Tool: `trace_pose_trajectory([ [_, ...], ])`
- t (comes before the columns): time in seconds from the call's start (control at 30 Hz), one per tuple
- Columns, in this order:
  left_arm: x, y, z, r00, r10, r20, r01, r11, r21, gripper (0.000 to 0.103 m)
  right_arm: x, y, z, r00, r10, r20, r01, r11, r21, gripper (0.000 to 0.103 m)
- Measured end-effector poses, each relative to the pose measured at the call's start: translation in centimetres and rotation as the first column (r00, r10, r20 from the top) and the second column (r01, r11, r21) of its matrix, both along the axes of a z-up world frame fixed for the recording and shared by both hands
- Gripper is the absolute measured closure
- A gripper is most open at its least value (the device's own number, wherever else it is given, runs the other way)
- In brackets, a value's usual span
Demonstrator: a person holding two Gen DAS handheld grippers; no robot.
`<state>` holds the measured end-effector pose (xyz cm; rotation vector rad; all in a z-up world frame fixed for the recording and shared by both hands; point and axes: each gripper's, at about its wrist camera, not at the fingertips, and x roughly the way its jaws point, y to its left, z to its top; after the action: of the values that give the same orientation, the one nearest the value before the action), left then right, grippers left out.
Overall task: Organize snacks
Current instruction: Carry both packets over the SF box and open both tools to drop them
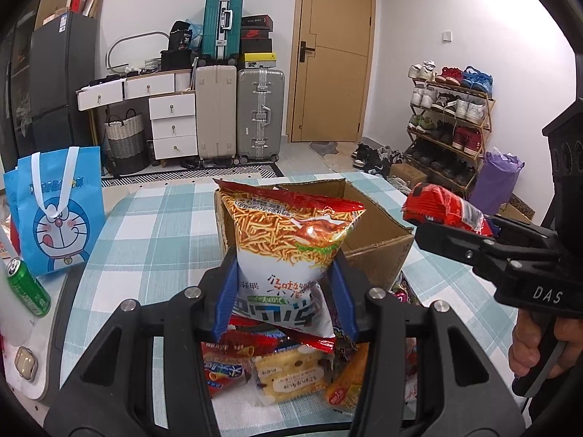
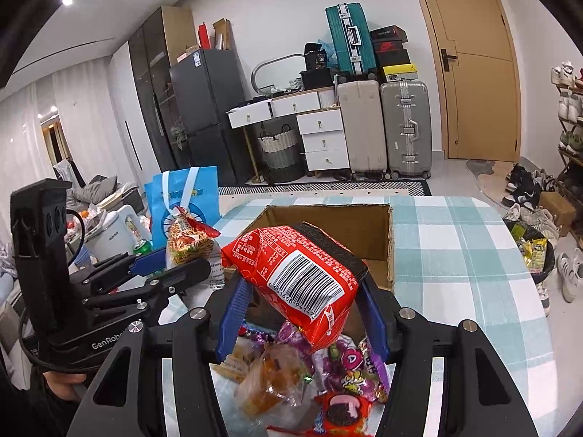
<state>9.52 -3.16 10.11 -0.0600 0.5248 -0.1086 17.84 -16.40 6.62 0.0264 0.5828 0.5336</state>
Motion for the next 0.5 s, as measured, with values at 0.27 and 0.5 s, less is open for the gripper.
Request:
trace_pose_trajectory([
  [0.27, 3.5, 0.0, -0.3, 1.000, 0.000, -0.022, 0.000, 1.000, 0.003, 0.059, 2.9, 0.4, -1.0, 0.999, -0.016, -0.042, 0.016, 1.000, -0.006, 0.045],
  [0.5, 5.9, -0.3, -0.6, 0.999, -0.010, -0.032, 0.010, 1.000, 0.009, 0.059, 5.4, 0.6, -2.0, 0.996, -0.034, -0.081, 0.033, 0.999, -0.009, 0.045],
])
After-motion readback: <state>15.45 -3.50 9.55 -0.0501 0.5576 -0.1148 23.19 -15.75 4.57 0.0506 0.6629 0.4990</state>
